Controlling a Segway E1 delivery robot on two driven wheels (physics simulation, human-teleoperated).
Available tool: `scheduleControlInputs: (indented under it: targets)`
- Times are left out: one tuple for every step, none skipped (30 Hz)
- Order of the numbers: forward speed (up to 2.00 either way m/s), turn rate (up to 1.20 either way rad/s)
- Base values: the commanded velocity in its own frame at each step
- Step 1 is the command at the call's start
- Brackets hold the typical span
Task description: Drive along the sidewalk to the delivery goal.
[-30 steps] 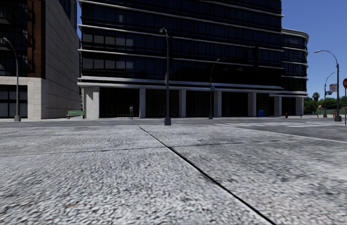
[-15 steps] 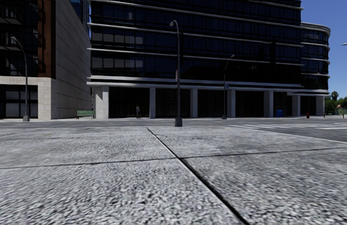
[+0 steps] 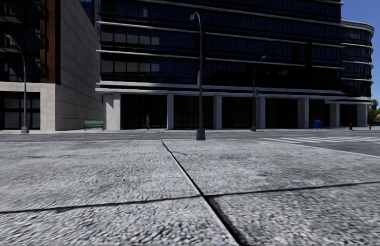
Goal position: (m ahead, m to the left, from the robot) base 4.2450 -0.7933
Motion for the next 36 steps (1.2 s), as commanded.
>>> scheduleControlInputs:
  targets:
    - [2.00,0.00]
    - [2.00,0.00]
    - [2.00,0.00]
    - [2.00,0.00]
    - [2.00,0.00]
    - [2.00,0.00]
    - [2.00,0.00]
    - [2.00,0.00]
    - [2.00,0.00]
    - [2.00,0.00]
    - [2.00,0.00]
    - [2.00,0.00]
    - [2.00,0.00]
    - [2.00,0.00]
    - [2.00,0.00]
    - [2.00,-0.09]
    - [2.00,-0.09]
    - [2.00,-0.20]
    - [2.00,-0.25]
    - [2.00,-0.28]
    - [2.00,-0.28]
    - [2.00,-0.28]
    - [2.00,-0.29]
    - [2.00,-0.29]
    - [2.00,-0.34]
    - [2.00,-0.38]
    - [2.00,-0.39]
    - [2.00,-0.39]
    - [2.00,-0.39]
    - [2.00,-0.40]
    - [2.00,-0.40]
    - [2.00,-0.40]
    - [2.00,-0.40]
    - [2.00,-0.40]
    - [2.00,-0.40]
    - [1.96,-0.40]
